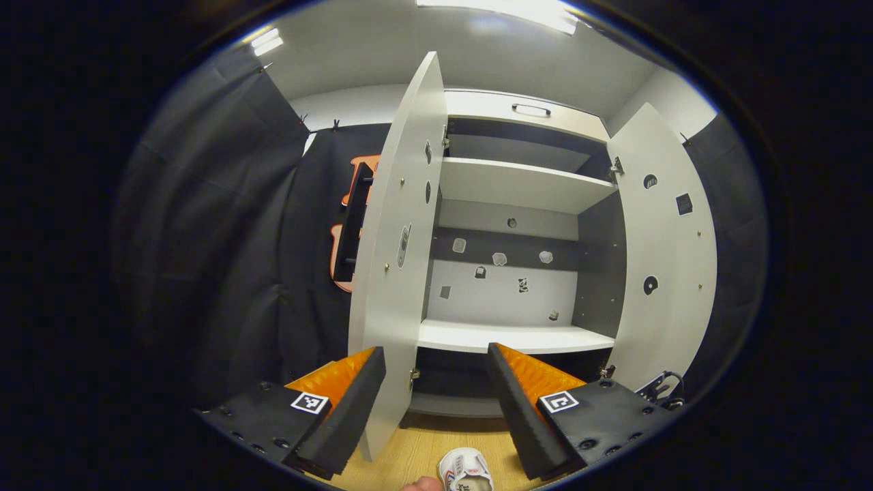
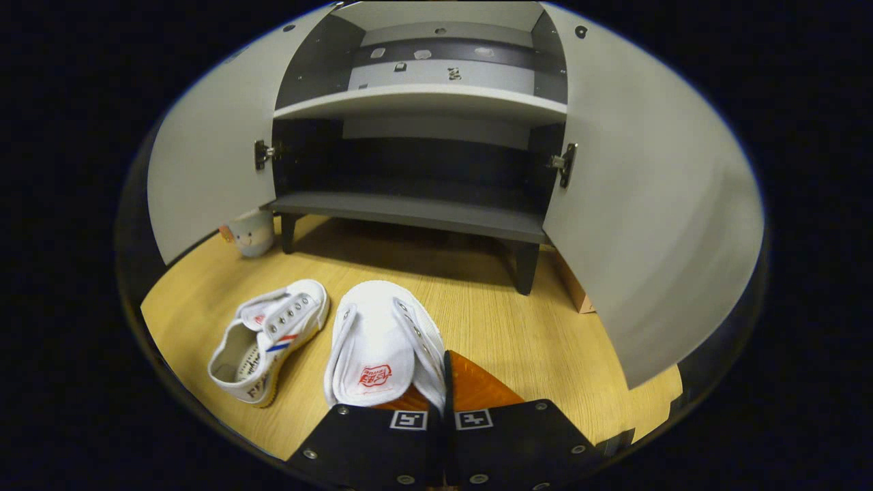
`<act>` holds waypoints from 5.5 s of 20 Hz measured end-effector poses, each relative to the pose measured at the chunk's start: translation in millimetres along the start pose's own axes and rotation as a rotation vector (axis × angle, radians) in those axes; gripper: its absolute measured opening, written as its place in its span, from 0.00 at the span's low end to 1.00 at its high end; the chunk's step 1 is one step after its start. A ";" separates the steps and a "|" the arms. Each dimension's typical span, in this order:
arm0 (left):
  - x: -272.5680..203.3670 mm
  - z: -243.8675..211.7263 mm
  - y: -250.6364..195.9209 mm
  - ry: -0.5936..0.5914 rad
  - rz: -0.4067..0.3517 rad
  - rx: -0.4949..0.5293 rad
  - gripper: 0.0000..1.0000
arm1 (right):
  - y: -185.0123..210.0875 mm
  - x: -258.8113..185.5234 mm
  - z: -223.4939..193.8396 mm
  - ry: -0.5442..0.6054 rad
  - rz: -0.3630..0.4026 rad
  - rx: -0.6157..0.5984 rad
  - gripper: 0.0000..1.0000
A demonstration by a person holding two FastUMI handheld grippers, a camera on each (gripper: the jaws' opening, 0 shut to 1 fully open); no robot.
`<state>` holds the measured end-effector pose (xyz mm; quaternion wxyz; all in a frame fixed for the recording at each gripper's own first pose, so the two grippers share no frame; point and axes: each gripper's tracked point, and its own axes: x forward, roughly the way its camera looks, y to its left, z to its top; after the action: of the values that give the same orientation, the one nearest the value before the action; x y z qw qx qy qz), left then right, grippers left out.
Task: Grab one shoe with the right hand and put it into the shoe cabinet, grab the other shoe with the left hand and put it into the shoe cabinet; then close the right door with the right hand and the left door with the left hand.
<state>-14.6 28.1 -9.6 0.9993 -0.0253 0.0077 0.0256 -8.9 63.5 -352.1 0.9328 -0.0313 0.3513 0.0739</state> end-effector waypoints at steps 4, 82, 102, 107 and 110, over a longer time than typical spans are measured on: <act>4.1 -2.4 -4.9 -0.004 -0.021 -0.005 0.94 | 4.9 -55.4 69.0 -0.112 -0.028 0.064 0.00; -24.3 -224.2 -26.8 0.552 -0.148 -0.002 0.95 | -62.1 -194.7 240.9 -0.696 -0.146 0.107 0.94; 18.2 -382.5 -16.6 0.766 -0.143 0.104 0.96 | -80.8 -211.4 203.6 -0.626 -0.181 0.089 0.94; 14.8 -370.5 -17.4 0.742 -0.145 0.168 0.41 | -73.1 -206.2 204.3 -0.619 -0.158 0.092 0.94; 9.2 -330.6 -23.1 0.701 -0.139 0.127 0.14 | -68.2 -204.5 208.3 -0.624 -0.137 0.100 0.94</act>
<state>-8.9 -11.4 -338.7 0.9348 0.0290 0.3499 -0.0534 -14.3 -4.5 -60.2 0.9987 0.0150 0.0485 -0.0002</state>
